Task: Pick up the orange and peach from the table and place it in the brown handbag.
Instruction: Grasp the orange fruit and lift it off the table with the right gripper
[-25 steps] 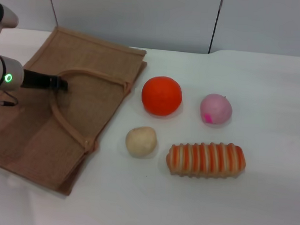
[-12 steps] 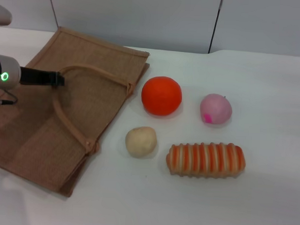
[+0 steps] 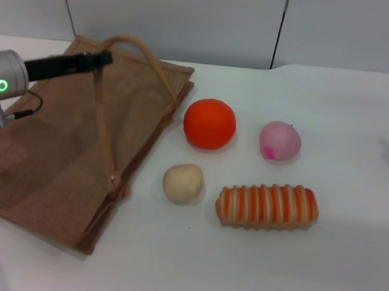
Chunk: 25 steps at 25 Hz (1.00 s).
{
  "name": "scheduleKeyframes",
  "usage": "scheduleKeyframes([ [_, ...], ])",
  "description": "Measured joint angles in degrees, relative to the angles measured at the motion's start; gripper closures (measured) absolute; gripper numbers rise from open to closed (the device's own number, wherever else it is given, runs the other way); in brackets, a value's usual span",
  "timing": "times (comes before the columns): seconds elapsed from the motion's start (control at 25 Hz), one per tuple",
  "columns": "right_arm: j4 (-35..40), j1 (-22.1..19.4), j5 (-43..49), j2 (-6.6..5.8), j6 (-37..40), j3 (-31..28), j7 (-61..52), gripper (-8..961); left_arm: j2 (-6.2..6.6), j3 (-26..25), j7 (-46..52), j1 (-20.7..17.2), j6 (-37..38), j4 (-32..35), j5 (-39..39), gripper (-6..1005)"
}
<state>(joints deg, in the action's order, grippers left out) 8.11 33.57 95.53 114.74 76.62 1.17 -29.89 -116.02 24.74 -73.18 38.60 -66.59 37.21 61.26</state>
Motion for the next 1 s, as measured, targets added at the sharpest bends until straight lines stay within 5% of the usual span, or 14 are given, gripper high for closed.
scheduleKeyframes([
  [0.36,4.33,7.82,21.19,-0.23,-5.37,5.39,-12.39,127,0.36,-5.13,-14.39,-2.53,-12.0,-7.2,18.86,893],
  [0.64,1.92,13.65,31.67,0.61,-11.46,6.08,-14.81,138,0.39,-10.6,-19.27,-2.64,-22.11,-9.67,20.98,892],
  [1.0,-4.58,20.68,40.09,0.88,-20.31,6.36,-15.62,151,0.14,-11.5,-19.45,-2.61,-24.16,-9.77,22.31,891],
])
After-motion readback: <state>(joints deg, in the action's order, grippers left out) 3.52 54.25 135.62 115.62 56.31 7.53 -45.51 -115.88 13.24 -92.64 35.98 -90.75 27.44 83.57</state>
